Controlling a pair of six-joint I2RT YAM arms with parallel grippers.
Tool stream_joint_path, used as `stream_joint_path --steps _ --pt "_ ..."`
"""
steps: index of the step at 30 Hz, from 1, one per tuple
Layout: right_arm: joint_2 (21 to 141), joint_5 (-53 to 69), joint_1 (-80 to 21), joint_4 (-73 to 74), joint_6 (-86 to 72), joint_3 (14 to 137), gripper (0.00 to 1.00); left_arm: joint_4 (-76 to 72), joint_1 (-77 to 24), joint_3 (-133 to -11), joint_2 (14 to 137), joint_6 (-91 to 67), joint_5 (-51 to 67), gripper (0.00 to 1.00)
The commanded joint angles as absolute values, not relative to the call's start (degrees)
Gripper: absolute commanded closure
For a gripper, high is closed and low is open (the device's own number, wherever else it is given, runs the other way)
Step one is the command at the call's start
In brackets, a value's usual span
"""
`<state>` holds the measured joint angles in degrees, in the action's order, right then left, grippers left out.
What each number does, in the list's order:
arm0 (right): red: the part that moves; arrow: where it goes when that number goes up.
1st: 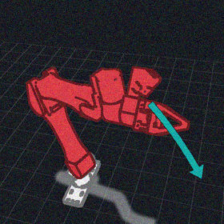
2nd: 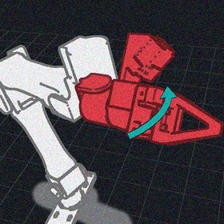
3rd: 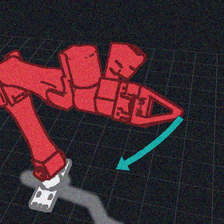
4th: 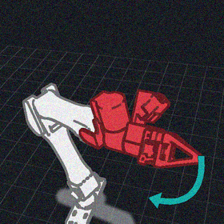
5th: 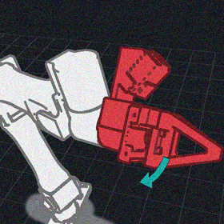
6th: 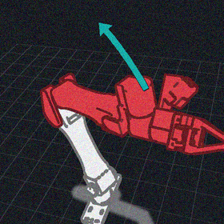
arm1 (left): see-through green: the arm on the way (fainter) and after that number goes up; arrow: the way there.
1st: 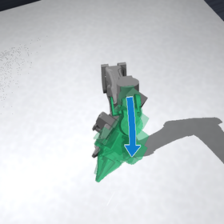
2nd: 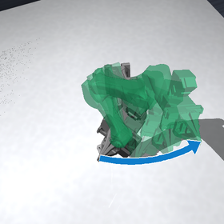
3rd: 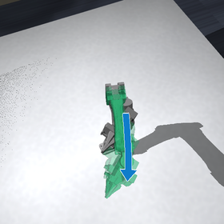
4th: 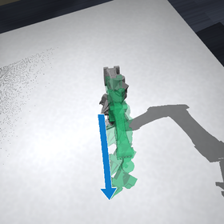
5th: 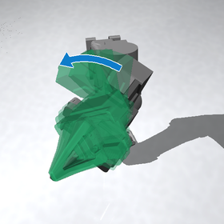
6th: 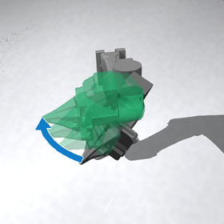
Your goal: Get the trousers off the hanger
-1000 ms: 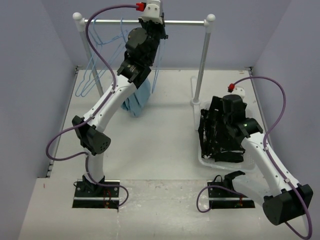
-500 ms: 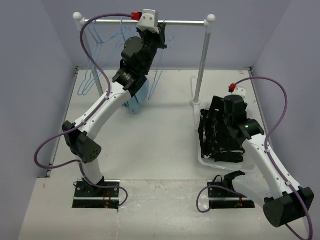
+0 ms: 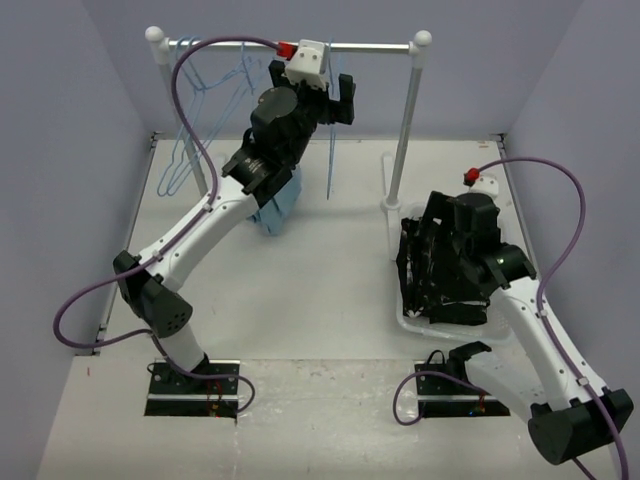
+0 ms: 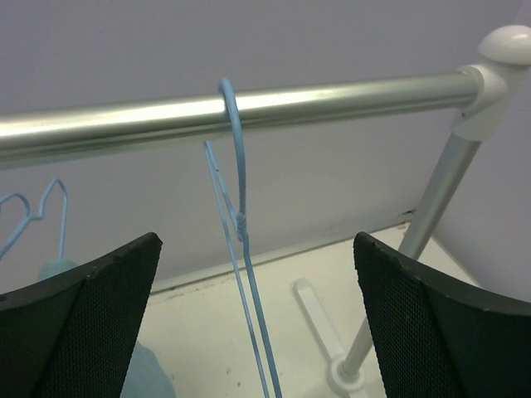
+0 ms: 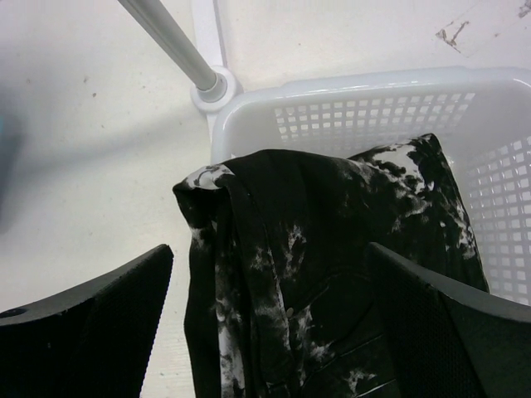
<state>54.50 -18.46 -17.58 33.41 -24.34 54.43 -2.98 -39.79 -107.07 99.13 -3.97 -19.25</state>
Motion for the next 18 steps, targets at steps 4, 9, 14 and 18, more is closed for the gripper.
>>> stream_joint_path --steps 4,9,14,18 --pt "50.1 -18.2 -17.4 34.4 -26.3 57.1 0.01 13.9 -41.9 -105.1 87.6 -9.9 -22.5 0.0" --pt "47.6 -17.8 -17.4 35.9 -26.7 55.6 0.01 21.7 -42.9 -91.5 74.7 -19.6 -21.8 0.0" --pt "43.8 -16.8 -17.4 36.2 -28.0 53.4 0.01 29.1 -43.4 -78.7 63.5 -27.3 -22.0 0.0" --pt "41.5 -16.5 -17.4 37.3 -30.1 50.7 0.01 37.4 -44.0 -71.0 57.2 -32.2 -24.1 0.0"
